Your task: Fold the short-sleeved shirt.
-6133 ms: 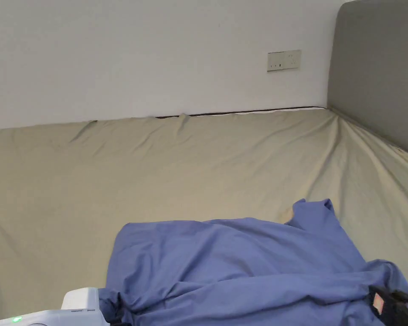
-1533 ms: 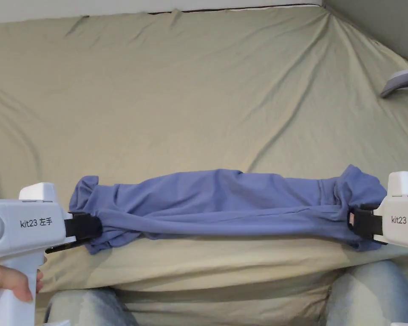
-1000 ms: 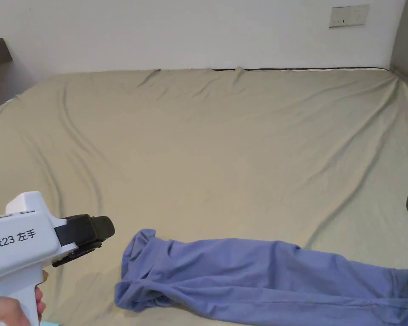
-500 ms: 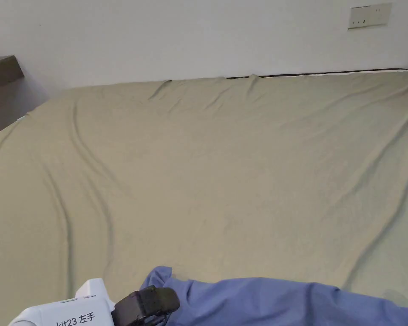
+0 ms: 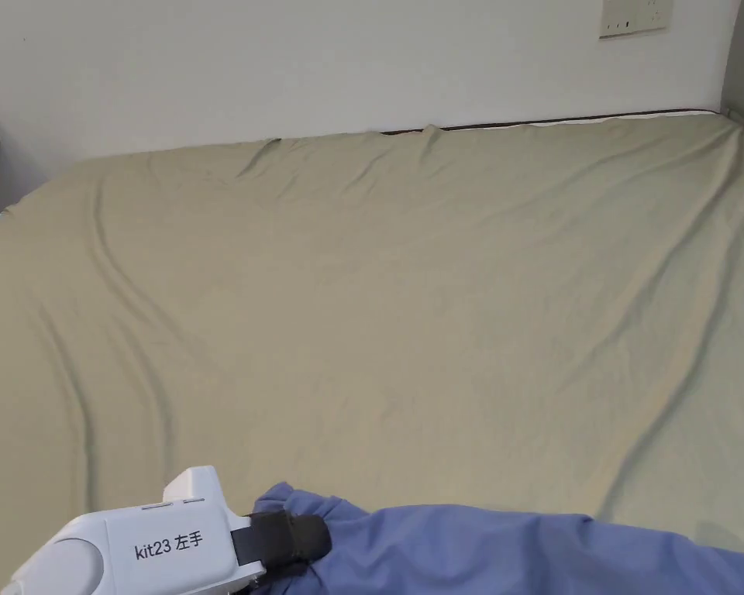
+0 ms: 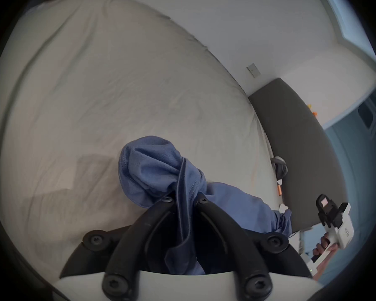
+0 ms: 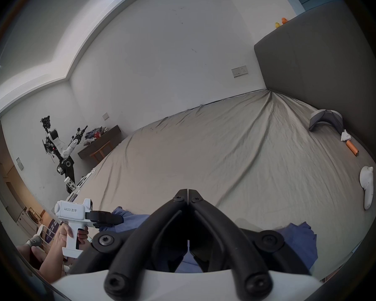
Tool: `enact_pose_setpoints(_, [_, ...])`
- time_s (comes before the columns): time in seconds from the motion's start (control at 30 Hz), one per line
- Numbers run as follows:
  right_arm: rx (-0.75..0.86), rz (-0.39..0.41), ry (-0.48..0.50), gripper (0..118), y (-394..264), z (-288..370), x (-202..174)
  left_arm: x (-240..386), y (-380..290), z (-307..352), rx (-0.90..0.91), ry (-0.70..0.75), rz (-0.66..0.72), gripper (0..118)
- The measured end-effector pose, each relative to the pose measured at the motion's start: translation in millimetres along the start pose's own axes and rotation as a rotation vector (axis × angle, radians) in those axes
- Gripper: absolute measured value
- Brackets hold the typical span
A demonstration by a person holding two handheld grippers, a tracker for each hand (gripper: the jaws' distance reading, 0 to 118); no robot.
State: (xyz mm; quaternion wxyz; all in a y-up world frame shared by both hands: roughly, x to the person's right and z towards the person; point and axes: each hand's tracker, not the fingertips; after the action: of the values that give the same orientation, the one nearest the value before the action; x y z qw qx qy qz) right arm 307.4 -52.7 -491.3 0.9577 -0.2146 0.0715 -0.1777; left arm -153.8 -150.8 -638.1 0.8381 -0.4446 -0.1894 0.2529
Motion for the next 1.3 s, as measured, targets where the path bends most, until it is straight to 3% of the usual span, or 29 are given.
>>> enact_pose_setpoints(0.07, [-0.001,-0.014,-0.014,0,-1,5,6,36,-4,12,0.032,-0.034,-0.069,10])
enact_pose_setpoints(0.17, [0.018,-0.044,-0.04,0,-5,12,14,96,-13,13,0.041,-0.202,-0.139,10])
enact_pose_setpoints(0.33, [0.008,-0.103,-0.024,0,-19,28,21,170,-48,-64,-0.136,-0.358,-0.188,11])
enact_pose_setpoints(0.4, [0.0,-0.107,-0.026,0,-21,36,25,188,-66,-103,-0.251,-0.407,-0.16,30])
enact_pose_setpoints(0.43, [-0.001,-0.106,-0.031,0,-21,40,27,193,-73,-120,-0.308,-0.39,-0.134,53])
enact_pose_setpoints(0.47, [0.003,-0.109,-0.044,0,-21,44,30,200,-80,-133,-0.347,-0.363,-0.111,83])
enact_pose_setpoints(0.5, [0.006,-0.112,-0.053,0,-21,48,33,205,-84,-139,-0.36,-0.328,-0.109,96])
enact_pose_setpoints(0.67, [0.035,-0.14,-0.078,0,-21,62,45,217,-67,-107,-0.251,-0.448,-0.19,97])
enact_pose_setpoints(0.73, [0.042,-0.141,-0.094,0,-23,62,46,209,-54,-82,-0.175,-0.395,-0.256,97])
enact_pose_setpoints(0.8, [0.043,-0.145,-0.101,0,-25,61,46,198,-53,-62,-0.077,-0.264,-0.322,90])
enact_pose_setpoints(0.83, [0.041,-0.148,-0.099,0,-27,60,46,192,-54,-56,-0.045,-0.193,-0.357,75])
enact_pose_setpoints(0.9, [0.034,-0.152,-0.096,0,-30,57,45,184,-60,-57,-0.053,-0.112,-0.381,2])
enact_pose_setpoints(1.0, [0.02,-0.159,-0.091,0,-34,53,42,182,-73,-75,-0.151,-0.207,-0.325,0])
enact_pose_setpoints(1.17, [0.013,-0.158,-0.084,0,-38,52,41,209,-99,-131,-0.282,-0.273,-0.4,0])
enact_pose_setpoints(1.3, [-0.027,-0.111,-0.181,0,-39,47,41,220,-113,-174,-0.356,-0.267,-0.383,0])
